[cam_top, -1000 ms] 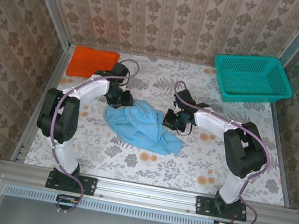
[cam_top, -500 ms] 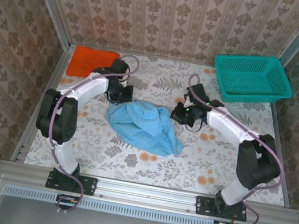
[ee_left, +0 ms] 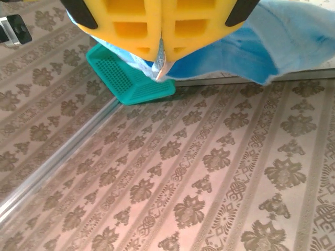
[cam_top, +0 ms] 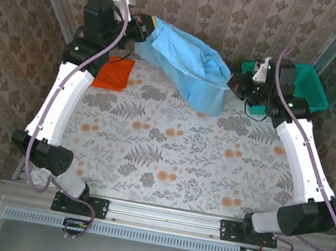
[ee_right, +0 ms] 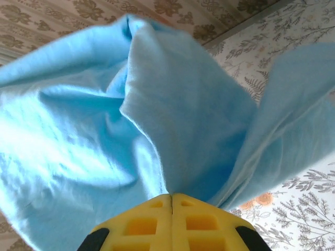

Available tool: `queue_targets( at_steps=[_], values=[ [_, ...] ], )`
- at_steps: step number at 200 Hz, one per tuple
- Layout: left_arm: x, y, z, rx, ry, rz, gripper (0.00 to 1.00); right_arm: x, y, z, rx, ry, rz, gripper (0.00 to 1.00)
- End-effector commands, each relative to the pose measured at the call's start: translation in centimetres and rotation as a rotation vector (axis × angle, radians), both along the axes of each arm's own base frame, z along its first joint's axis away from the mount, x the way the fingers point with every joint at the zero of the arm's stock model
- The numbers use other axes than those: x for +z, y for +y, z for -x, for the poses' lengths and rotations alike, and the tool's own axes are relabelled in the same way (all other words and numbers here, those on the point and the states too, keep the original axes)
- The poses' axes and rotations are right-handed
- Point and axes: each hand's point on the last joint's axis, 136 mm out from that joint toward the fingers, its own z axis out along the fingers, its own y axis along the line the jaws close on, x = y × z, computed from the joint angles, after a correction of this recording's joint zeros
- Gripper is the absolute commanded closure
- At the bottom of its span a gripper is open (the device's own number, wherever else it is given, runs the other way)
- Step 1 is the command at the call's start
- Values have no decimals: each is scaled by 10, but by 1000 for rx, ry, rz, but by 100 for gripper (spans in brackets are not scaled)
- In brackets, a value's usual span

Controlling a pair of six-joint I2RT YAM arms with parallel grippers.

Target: Fold and stack the t-shirts

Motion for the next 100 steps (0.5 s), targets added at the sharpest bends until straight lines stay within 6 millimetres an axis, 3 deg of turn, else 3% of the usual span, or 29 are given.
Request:
queue_targets(
  at_steps=[1, 39, 75, 85, 100],
  values=[
    [-74, -12, -23, -38, 182, -19, 100, -45, -7, 5, -19, 124, 43, 97],
    [-111, -36, -42, -143, 274, -58, 100, -76, -17, -10, -38, 222, 97, 97],
    [-146, -47, -60, -155, 349, -79, 100, -109, -19, -21, -51, 312, 103, 97],
    [-146, -52, -66, -173, 353, -74, 100, -105, -20, -26, -58, 316, 92, 99],
    [-123, -59, -73, -199, 307, -70, 100, -82, -22, -34, -62, 273, 77, 100]
  ],
)
